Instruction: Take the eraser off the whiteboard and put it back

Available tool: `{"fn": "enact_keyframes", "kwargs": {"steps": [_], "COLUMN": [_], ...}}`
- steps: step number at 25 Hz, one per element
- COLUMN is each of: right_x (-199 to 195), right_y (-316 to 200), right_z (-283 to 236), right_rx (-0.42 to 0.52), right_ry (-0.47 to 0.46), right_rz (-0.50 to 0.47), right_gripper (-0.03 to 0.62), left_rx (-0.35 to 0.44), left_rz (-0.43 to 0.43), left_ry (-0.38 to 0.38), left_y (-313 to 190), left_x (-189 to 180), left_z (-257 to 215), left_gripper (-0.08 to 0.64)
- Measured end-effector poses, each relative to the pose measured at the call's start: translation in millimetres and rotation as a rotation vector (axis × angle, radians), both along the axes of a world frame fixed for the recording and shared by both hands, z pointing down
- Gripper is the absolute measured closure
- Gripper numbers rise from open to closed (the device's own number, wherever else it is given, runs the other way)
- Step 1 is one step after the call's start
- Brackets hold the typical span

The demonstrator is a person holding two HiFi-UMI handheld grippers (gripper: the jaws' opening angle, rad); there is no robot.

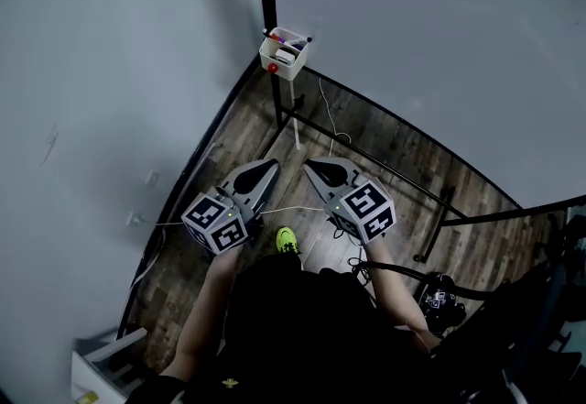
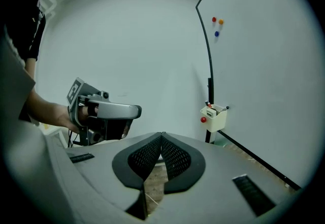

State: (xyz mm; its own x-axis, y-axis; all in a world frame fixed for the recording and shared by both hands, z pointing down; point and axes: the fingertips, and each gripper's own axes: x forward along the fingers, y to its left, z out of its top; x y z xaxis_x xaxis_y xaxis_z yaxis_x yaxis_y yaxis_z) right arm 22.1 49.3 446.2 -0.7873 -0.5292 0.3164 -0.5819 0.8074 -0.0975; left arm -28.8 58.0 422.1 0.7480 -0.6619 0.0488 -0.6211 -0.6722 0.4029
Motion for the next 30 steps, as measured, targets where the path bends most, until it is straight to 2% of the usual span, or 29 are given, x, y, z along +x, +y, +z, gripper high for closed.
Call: {"fn": "enact_keyframes", "kwargs": {"steps": [9, 17, 27, 30], "right_x": [-26.2, -34.3, -45.8, -48.8], "right_y": [-42.7, -71.2, -126.1, -143.1], "right_z": [1.4, -6.0, -7.5, -5.9], "right_rx": [0.021, 0.068, 0.105, 0.107], "right_ry": [0.023, 0.072, 0.112, 0.129], "right_rz": [0.029, 0.039, 0.005, -0.009], "right_gripper": [0.595, 0.595, 0.594, 0.575], "left_rx": [-0.008, -0.008, 0.017, 0.015], "left_rz": [0.019, 0.032, -0.01, -0.022], "left_ry": [0.002, 0.019, -0.009, -0.013], "left_y": [-37.4, -58.2, -110.9, -126.0], "left_x": [-26.0, -30.2, -41.1, -42.9], "left_z": [9.2, 9.7, 5.5, 6.2], "left_gripper": [0.54, 0.54, 0.54, 0.54]}}
